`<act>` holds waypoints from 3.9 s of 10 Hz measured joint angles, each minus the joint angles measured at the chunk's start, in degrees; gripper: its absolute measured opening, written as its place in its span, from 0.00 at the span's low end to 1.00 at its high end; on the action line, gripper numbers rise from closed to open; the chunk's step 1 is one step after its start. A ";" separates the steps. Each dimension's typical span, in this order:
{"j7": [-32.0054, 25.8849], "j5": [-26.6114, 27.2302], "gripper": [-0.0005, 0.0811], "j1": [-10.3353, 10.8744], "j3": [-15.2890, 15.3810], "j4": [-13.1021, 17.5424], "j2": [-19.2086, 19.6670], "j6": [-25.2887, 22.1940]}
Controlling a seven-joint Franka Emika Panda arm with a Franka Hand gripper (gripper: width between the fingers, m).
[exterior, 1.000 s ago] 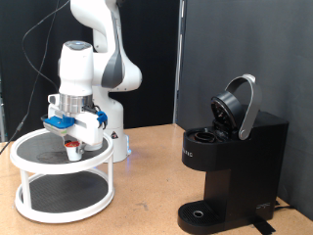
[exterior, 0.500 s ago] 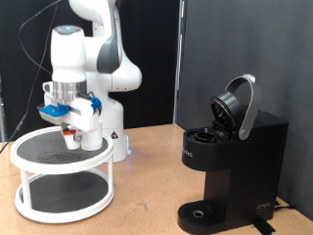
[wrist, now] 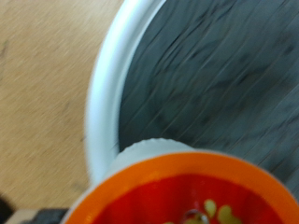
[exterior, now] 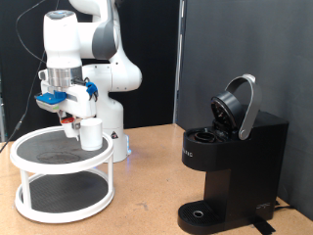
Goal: Make a cup of coffee with the keurig machine
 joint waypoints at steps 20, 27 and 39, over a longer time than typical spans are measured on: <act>17.49 39.69 0.45 11.23 6.71 20.22 7.20 -19.18; 26.81 44.14 0.45 12.46 11.50 23.48 8.59 -20.70; 30.85 39.71 0.45 12.57 17.77 21.25 12.96 -10.30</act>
